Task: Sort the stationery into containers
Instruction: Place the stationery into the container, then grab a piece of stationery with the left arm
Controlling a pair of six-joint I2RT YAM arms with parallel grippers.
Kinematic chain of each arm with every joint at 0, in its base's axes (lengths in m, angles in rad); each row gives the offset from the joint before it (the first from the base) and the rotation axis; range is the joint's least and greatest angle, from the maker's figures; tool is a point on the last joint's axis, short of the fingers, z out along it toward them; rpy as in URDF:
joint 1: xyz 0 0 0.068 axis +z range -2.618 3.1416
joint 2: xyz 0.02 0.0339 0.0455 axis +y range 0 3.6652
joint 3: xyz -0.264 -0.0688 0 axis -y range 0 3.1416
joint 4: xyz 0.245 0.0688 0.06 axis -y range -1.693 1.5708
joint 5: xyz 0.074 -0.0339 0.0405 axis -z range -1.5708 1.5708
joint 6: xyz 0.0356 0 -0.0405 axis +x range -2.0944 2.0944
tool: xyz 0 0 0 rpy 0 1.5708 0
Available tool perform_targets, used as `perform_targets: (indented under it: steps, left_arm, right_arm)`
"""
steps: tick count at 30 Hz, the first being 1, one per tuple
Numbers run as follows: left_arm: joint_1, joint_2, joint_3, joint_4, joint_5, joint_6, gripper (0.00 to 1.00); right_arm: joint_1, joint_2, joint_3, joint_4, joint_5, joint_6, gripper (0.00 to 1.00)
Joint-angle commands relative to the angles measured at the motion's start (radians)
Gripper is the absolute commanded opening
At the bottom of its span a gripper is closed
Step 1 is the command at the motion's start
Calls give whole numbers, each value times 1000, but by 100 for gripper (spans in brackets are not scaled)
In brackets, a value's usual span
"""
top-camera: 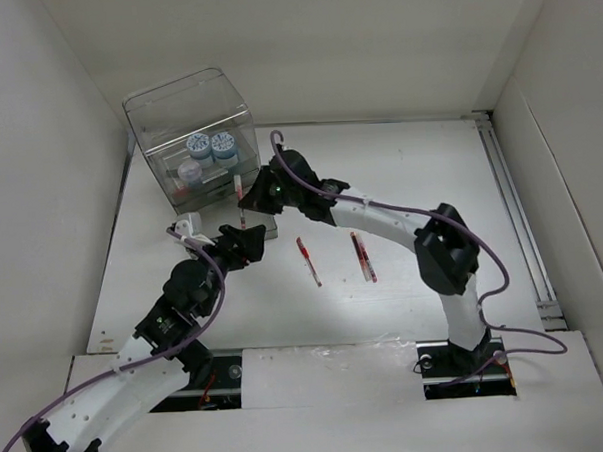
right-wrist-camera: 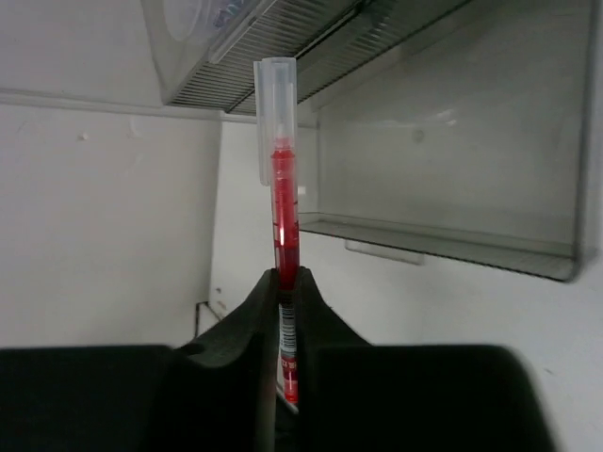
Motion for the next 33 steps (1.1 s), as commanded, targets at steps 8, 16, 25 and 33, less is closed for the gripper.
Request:
perform_targets:
  steps: [8, 16, 25, 33]
  left_arm:
    - [2, -6, 4, -73, -2, -8, 82]
    - [-22, 214, 41, -1, 115, 26, 78]
    - [-170, 681, 148, 73, 46, 17, 83]
    - [-323, 1014, 340, 16, -152, -14, 80]
  right_arm:
    - [6, 77, 37, 91, -59, 106, 50]
    - [-66, -180, -241, 91, 97, 86, 45]
    - [-230, -493, -627, 41, 265, 68, 39]
    - [-296, -650, -783, 32, 227, 39, 52]
